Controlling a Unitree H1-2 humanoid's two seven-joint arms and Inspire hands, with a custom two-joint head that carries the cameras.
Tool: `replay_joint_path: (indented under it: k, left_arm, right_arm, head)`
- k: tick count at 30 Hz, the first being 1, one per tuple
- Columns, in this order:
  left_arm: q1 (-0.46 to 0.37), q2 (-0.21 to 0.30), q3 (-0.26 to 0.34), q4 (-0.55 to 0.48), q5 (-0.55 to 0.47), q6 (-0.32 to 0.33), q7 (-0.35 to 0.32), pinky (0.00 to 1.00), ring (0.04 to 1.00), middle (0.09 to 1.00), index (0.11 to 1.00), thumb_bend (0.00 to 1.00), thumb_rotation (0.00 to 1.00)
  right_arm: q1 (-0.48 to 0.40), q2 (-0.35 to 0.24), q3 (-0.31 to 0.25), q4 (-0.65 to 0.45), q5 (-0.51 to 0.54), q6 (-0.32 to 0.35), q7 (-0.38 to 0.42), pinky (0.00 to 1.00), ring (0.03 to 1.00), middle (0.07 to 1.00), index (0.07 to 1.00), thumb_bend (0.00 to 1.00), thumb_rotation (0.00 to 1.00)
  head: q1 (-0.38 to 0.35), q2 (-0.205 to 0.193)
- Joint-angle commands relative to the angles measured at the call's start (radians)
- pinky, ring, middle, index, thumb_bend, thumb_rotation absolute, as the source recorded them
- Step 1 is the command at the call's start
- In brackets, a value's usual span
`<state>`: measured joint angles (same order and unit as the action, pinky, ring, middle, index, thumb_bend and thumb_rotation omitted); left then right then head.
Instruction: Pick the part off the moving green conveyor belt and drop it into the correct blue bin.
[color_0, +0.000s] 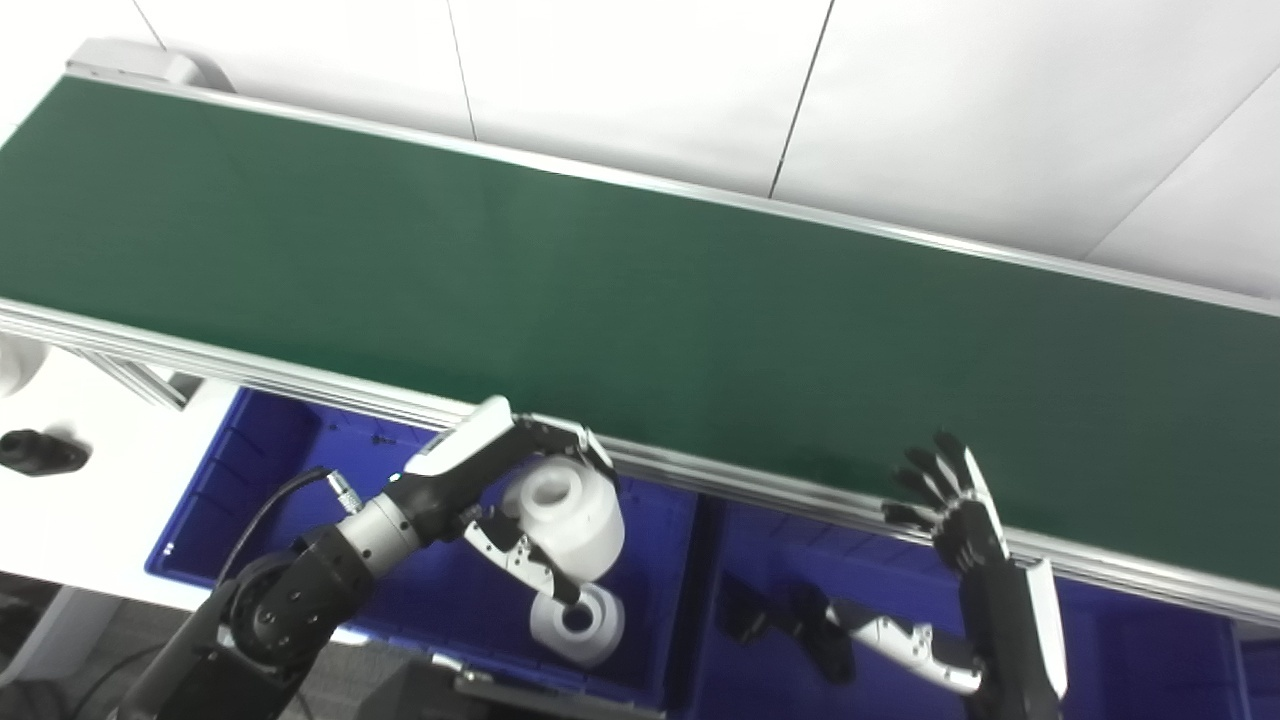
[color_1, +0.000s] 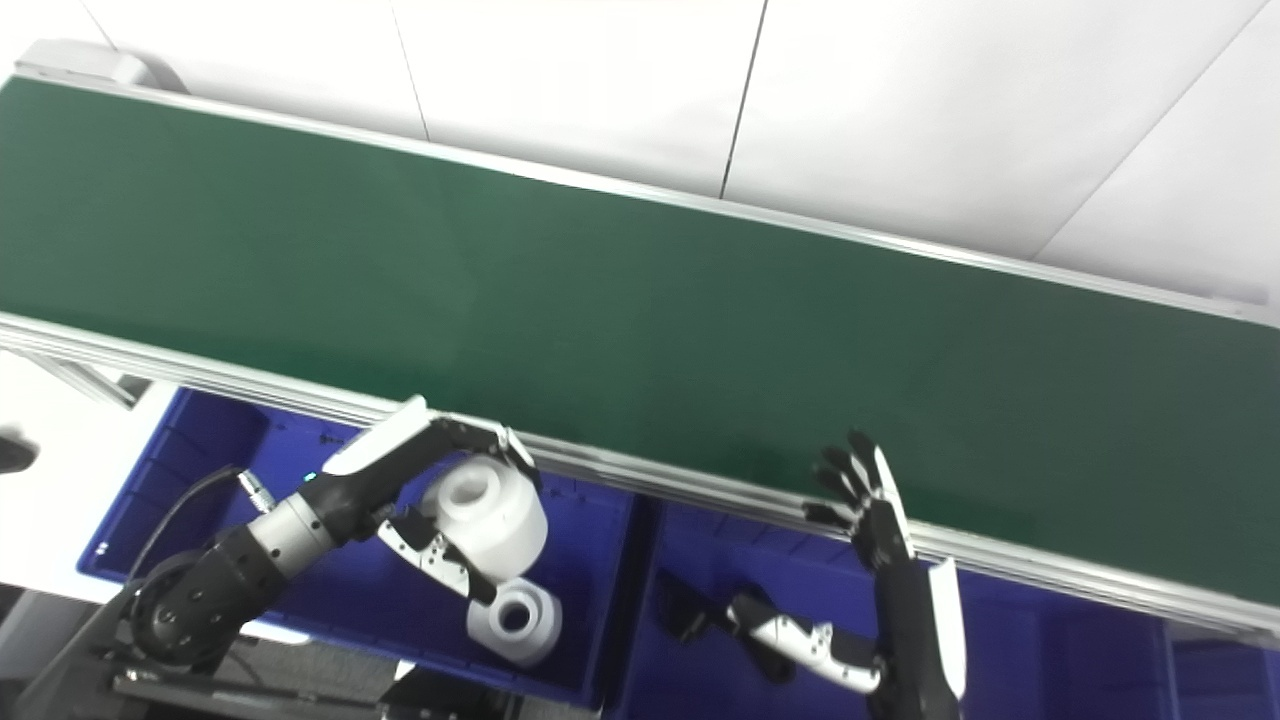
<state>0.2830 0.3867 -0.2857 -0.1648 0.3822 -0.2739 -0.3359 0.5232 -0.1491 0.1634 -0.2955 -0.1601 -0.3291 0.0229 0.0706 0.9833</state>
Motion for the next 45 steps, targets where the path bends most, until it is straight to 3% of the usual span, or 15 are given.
replay_joint_path:
  k: [1, 7, 8, 10, 11, 12, 13, 14, 15, 19, 26, 35, 38, 41, 45]
  left_arm:
    - [-0.028, 0.010, -0.019, -0.066, 0.058, 0.062, -0.036, 0.53, 0.465, 0.522, 0.475, 0.50, 0.00]
    - [-0.033, -0.007, -0.081, -0.141, 0.214, 0.207, -0.105, 0.50, 0.441, 0.532, 0.494, 0.49, 0.00]
    - [-0.035, -0.008, -0.099, -0.156, 0.265, 0.237, -0.124, 0.50, 0.513, 0.526, 0.487, 0.50, 0.00]
    - [-0.049, 0.001, -0.144, -0.184, 0.376, 0.273, -0.176, 0.54, 0.608, 0.656, 0.497, 0.49, 0.06]
    - [-0.053, 0.004, -0.159, -0.191, 0.408, 0.282, -0.191, 0.60, 0.652, 0.687, 0.618, 0.46, 0.38]
    - [-0.062, 0.005, -0.188, -0.206, 0.487, 0.303, -0.237, 0.61, 0.667, 0.697, 0.660, 0.45, 0.49]
    - [-0.068, 0.005, -0.208, -0.216, 0.541, 0.320, -0.270, 0.74, 0.728, 0.734, 0.727, 0.55, 0.74]
    - [-0.072, -0.001, -0.224, -0.226, 0.592, 0.340, -0.306, 0.82, 0.767, 0.757, 0.769, 0.60, 0.89]
    - [-0.075, -0.005, -0.234, -0.232, 0.623, 0.353, -0.329, 0.90, 0.818, 0.807, 0.810, 0.68, 0.97]
    - [-0.066, -0.017, -0.228, -0.235, 0.639, 0.357, -0.332, 0.99, 0.910, 0.905, 0.880, 0.79, 1.00]
    - [-0.036, -0.001, -0.191, -0.237, 0.537, 0.285, -0.229, 1.00, 0.984, 0.992, 0.937, 0.85, 1.00]
    - [0.050, -0.057, -0.090, -0.196, 0.229, 0.148, -0.013, 0.93, 0.973, 1.000, 0.978, 0.86, 0.85]
    - [0.071, -0.080, -0.060, -0.175, 0.084, 0.114, 0.012, 0.91, 0.977, 1.000, 0.966, 0.86, 0.79]
    - [0.080, -0.099, -0.047, -0.135, -0.073, 0.026, 0.027, 0.88, 0.957, 0.995, 0.951, 0.84, 0.72]
    - [0.092, -0.125, -0.052, -0.091, -0.162, -0.071, 0.050, 0.89, 0.957, 0.992, 0.957, 0.83, 0.67]
  right_arm:
    - [0.000, -0.005, -0.011, -0.051, 0.016, 0.012, 0.012, 0.69, 0.841, 0.888, 0.960, 0.86, 0.35]
    - [-0.006, -0.013, -0.022, -0.078, 0.041, 0.034, 0.031, 0.68, 0.834, 0.881, 0.955, 0.86, 0.34]
    - [-0.008, -0.016, -0.024, -0.080, 0.045, 0.037, 0.034, 0.68, 0.833, 0.880, 0.954, 0.86, 0.34]
    - [-0.011, -0.018, -0.027, -0.085, 0.052, 0.044, 0.041, 0.68, 0.833, 0.879, 0.954, 0.86, 0.34]
    - [-0.011, -0.018, -0.029, -0.087, 0.055, 0.046, 0.044, 0.67, 0.831, 0.878, 0.954, 0.86, 0.34]
    - [-0.013, -0.020, -0.029, -0.091, 0.056, 0.049, 0.048, 0.67, 0.830, 0.878, 0.953, 0.86, 0.33]
    - [-0.014, -0.021, -0.030, -0.093, 0.056, 0.051, 0.051, 0.67, 0.822, 0.876, 0.956, 0.86, 0.33]
    - [-0.014, -0.022, -0.030, -0.095, 0.059, 0.053, 0.055, 0.67, 0.816, 0.874, 0.957, 0.85, 0.33]
    - [-0.015, -0.023, -0.030, -0.097, 0.062, 0.054, 0.058, 0.67, 0.813, 0.870, 0.956, 0.85, 0.33]
    - [-0.007, -0.020, -0.031, -0.102, 0.068, 0.056, 0.065, 0.67, 0.814, 0.873, 0.957, 0.85, 0.33]
    - [0.005, -0.012, -0.025, -0.104, 0.058, 0.057, 0.064, 0.67, 0.828, 0.881, 0.958, 0.85, 0.33]
    - [0.019, 0.000, -0.023, -0.097, 0.037, 0.048, 0.062, 0.68, 0.833, 0.881, 0.956, 0.86, 0.35]
    - [0.025, 0.002, -0.024, -0.091, 0.025, 0.037, 0.058, 0.68, 0.828, 0.875, 0.954, 0.86, 0.35]
    - [0.030, -0.002, -0.020, -0.088, 0.021, 0.033, 0.062, 0.67, 0.828, 0.881, 0.958, 0.86, 0.35]
    - [0.045, -0.007, -0.009, -0.091, -0.003, 0.038, 0.069, 0.69, 0.831, 0.882, 0.953, 0.86, 0.37]
  head:
    - [0.008, 0.007]
    - [0.022, 0.027]
    - [0.027, 0.029]
    - [0.034, 0.031]
    - [0.035, 0.031]
    - [0.038, 0.030]
    - [0.038, 0.031]
    - [0.039, 0.032]
    - [0.039, 0.032]
    - [0.040, 0.026]
    - [0.024, 0.021]
    - [0.010, 0.005]
    - [-0.003, -0.007]
    - [-0.019, -0.016]
    - [-0.067, -0.032]
